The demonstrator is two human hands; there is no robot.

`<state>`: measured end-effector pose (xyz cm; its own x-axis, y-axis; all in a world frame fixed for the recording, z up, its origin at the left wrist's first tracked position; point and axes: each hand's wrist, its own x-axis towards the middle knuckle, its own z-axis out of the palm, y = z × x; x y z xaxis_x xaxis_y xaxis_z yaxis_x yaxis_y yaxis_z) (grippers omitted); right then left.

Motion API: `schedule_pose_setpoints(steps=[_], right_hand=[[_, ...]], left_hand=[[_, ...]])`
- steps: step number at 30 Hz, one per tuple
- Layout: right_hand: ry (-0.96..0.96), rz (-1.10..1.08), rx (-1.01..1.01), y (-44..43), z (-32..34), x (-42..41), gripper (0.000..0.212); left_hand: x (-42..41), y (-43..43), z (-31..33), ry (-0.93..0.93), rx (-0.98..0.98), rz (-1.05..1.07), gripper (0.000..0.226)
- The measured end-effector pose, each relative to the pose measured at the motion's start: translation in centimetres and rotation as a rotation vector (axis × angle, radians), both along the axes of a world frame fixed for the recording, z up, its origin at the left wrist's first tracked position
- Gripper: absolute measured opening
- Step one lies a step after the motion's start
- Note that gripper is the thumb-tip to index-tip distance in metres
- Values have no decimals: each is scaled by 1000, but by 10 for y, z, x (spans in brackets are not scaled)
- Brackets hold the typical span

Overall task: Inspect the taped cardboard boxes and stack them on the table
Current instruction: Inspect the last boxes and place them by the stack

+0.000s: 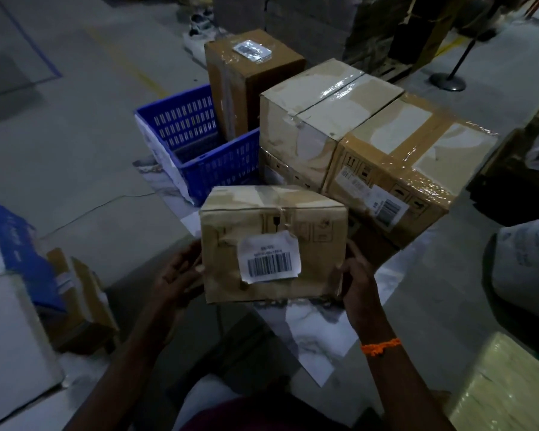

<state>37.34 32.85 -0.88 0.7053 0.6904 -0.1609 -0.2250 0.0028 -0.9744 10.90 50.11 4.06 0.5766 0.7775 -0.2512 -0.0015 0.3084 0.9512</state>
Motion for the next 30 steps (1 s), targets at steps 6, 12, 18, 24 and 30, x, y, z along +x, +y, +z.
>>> schedule_pose_setpoints(steps=[6, 12, 18, 24, 30], right_hand=[[311, -142, -21, -27, -28, 0, 40], [265, -179, -225, -53, -47, -13, 40], [251, -186, -354, -63, -58, -18, 32], [51, -122, -402, -55, -62, -11, 48], [97, -64, -342, -19, -54, 7, 23]], left_hand=[[1, -29, -28, 98, -152, 144, 45], [-3, -34, -58, 256, -274, 83, 54], [0, -43, -75, 377, -199, 48, 24], [15, -25, -76, 466, -107, -54, 47], [53, 2, -73, 437, -210, -89, 53]])
